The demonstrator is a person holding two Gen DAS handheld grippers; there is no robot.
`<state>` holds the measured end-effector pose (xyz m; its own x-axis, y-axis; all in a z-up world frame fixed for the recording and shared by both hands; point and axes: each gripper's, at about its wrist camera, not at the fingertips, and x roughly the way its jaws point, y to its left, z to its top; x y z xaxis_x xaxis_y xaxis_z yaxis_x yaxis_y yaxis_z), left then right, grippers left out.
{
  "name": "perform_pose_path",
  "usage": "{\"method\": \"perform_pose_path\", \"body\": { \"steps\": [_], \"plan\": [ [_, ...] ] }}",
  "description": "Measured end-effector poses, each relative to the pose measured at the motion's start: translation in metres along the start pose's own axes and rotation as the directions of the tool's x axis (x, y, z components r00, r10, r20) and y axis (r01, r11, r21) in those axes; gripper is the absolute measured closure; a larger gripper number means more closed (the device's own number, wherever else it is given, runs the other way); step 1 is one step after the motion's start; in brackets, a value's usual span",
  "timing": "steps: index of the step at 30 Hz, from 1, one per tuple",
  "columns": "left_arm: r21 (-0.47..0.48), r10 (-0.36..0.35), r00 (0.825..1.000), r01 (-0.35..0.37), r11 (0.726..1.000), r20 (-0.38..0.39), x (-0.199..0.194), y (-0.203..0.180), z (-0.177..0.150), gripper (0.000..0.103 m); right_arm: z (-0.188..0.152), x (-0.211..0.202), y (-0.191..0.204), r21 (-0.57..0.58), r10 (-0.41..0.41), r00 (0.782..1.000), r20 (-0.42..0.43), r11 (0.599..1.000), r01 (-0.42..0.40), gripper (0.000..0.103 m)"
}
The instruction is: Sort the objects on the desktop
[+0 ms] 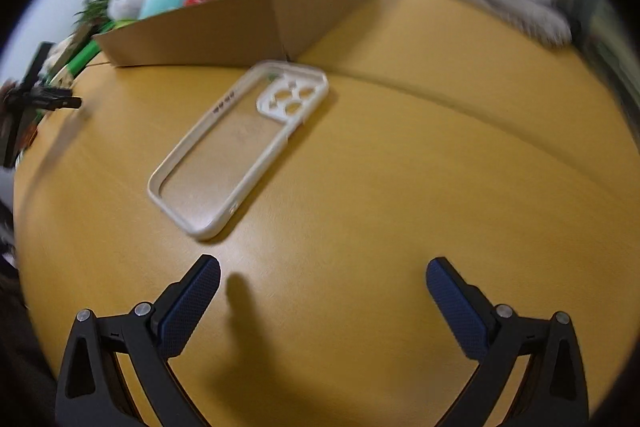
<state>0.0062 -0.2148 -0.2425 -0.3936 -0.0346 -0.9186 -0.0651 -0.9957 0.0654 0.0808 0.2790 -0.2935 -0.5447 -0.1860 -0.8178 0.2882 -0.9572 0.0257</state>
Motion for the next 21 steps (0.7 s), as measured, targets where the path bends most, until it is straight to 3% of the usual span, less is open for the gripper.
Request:
{"method": "perform_pose_path", "body": {
  "steps": [3, 6, 10, 16, 21],
  "plan": [
    [0.012, -0.084, 0.996, 0.083, 0.996, 0.037, 0.010, 0.017, -0.007, 0.000, -0.014, 0.003, 0.009, -0.021, -0.031, 0.999, 0.030, 0.999, 0.032, 0.000],
    [0.064, -0.110, 0.990, 0.104, 0.992, 0.090, 0.011, 0.023, -0.010, 0.000, 0.005, 0.004, -0.028, -0.023, -0.009, 1.000, 0.017, 1.000, 0.010, 0.000],
    [0.116, -0.143, 0.978, 0.126, 0.985, 0.153, 0.013, 0.029, -0.020, 0.000, -0.003, 0.013, -0.026, -0.046, 0.055, 0.998, 0.031, 0.997, -0.054, 0.000],
    [0.058, -0.112, 0.966, 0.101, 0.993, 0.233, 0.015, 0.050, -0.034, 0.000, -0.017, 0.009, -0.026, -0.071, 0.152, 0.988, -0.001, 0.986, -0.152, 0.000],
    [0.055, -0.113, 0.965, 0.103, 0.993, 0.237, 0.017, 0.058, -0.041, 0.000, -0.021, 0.008, -0.032, -0.065, 0.191, 0.981, -0.034, 0.979, -0.193, 0.000]
  ]
}}
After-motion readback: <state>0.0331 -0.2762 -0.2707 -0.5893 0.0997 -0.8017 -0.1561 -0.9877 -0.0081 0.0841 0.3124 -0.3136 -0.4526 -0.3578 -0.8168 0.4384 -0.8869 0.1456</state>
